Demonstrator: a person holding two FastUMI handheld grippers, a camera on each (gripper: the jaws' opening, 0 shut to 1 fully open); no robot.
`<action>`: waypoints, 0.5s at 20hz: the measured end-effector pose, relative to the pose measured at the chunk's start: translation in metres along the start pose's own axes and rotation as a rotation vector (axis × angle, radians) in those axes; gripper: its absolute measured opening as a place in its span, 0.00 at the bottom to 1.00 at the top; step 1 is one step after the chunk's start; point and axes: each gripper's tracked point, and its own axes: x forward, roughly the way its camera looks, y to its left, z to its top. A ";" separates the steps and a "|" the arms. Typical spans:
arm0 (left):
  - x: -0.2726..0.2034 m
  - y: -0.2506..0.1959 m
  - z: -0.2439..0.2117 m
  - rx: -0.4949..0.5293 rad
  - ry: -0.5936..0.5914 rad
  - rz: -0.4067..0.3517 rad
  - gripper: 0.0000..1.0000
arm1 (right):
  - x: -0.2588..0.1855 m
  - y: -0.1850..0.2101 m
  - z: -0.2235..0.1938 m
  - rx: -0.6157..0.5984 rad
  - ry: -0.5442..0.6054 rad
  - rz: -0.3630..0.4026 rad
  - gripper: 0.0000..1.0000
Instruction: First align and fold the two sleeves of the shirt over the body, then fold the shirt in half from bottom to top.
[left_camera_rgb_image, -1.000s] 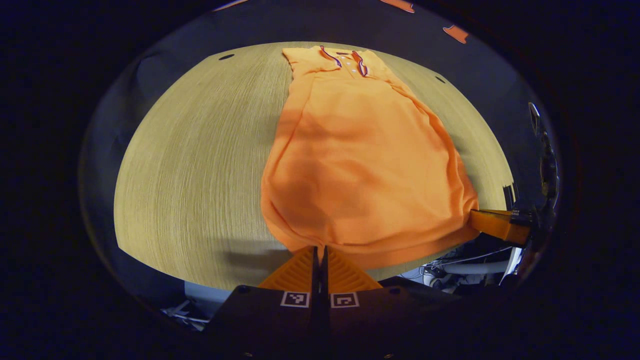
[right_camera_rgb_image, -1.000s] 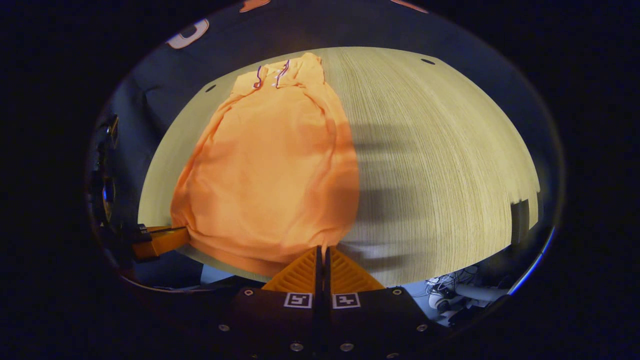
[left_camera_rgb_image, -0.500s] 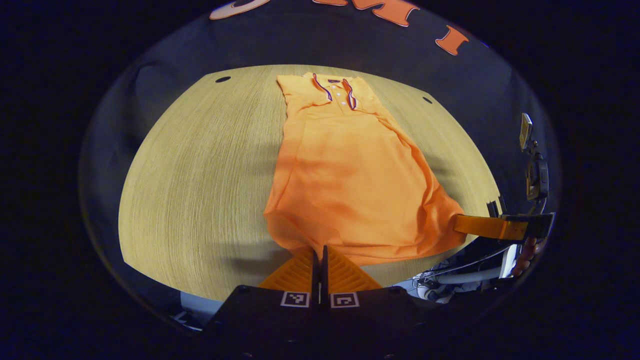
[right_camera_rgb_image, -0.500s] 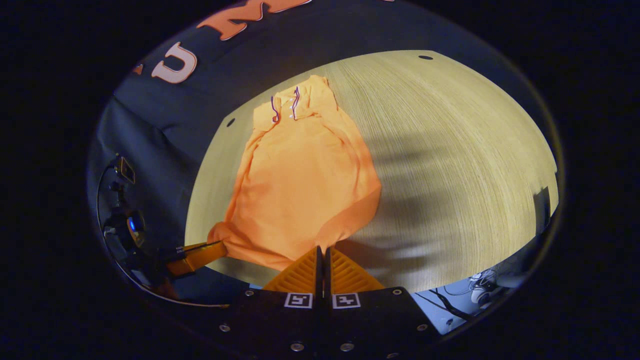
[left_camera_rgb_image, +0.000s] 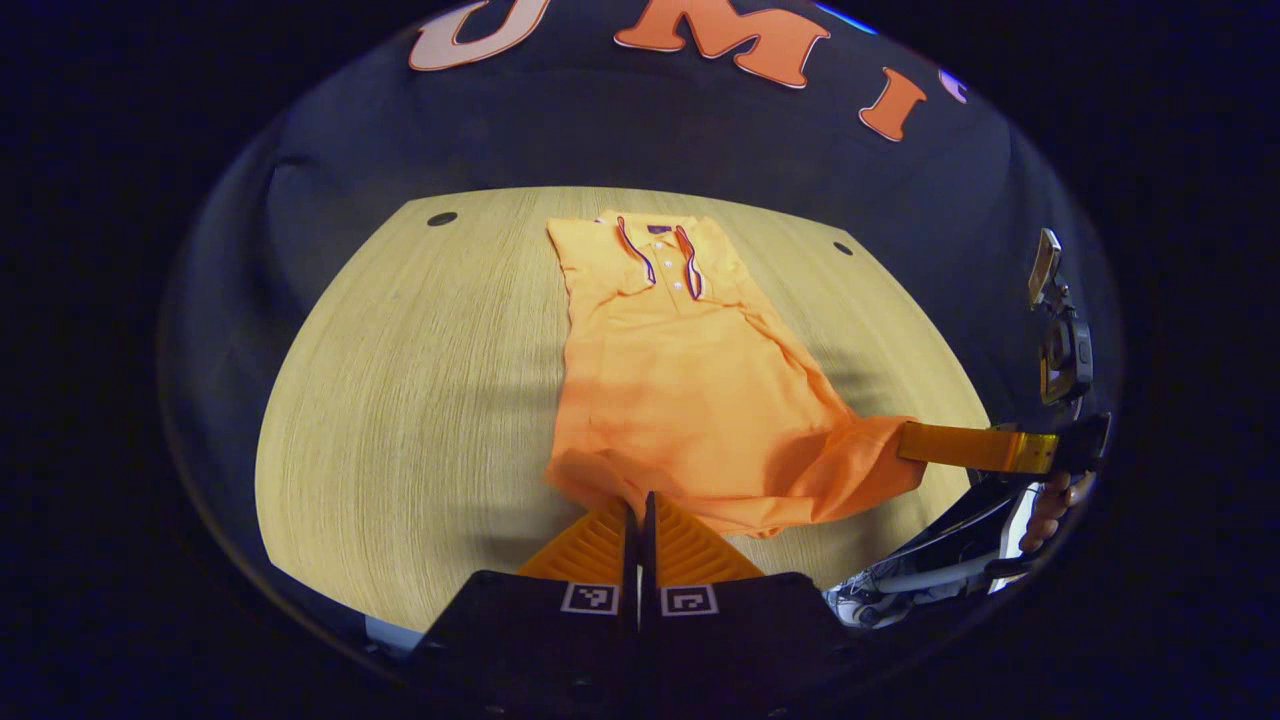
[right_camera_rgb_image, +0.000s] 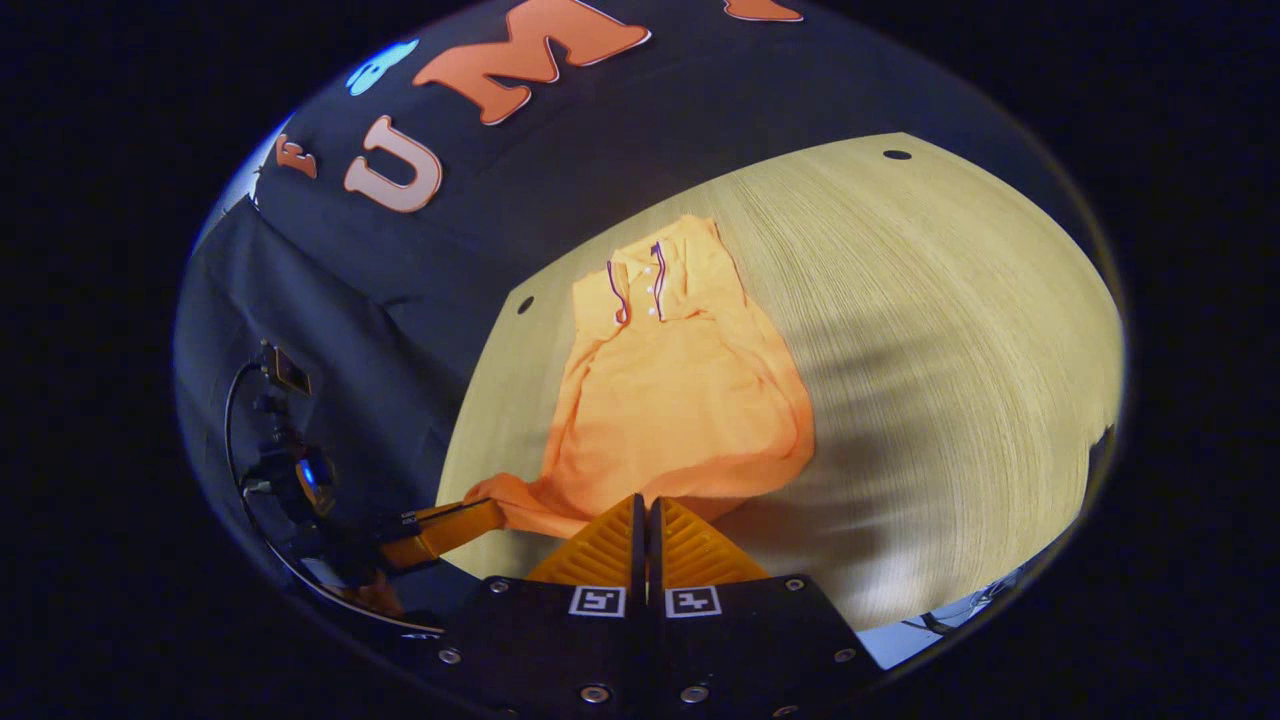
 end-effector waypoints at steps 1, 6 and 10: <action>0.000 0.002 0.009 0.001 -0.014 0.004 0.01 | -0.003 -0.002 0.008 -0.009 -0.017 -0.003 0.00; 0.010 0.006 0.054 0.022 -0.061 -0.012 0.01 | 0.007 0.003 0.056 -0.019 -0.080 -0.007 0.00; 0.021 0.010 0.089 0.018 -0.074 -0.038 0.01 | 0.011 0.004 0.091 -0.027 -0.127 -0.027 0.01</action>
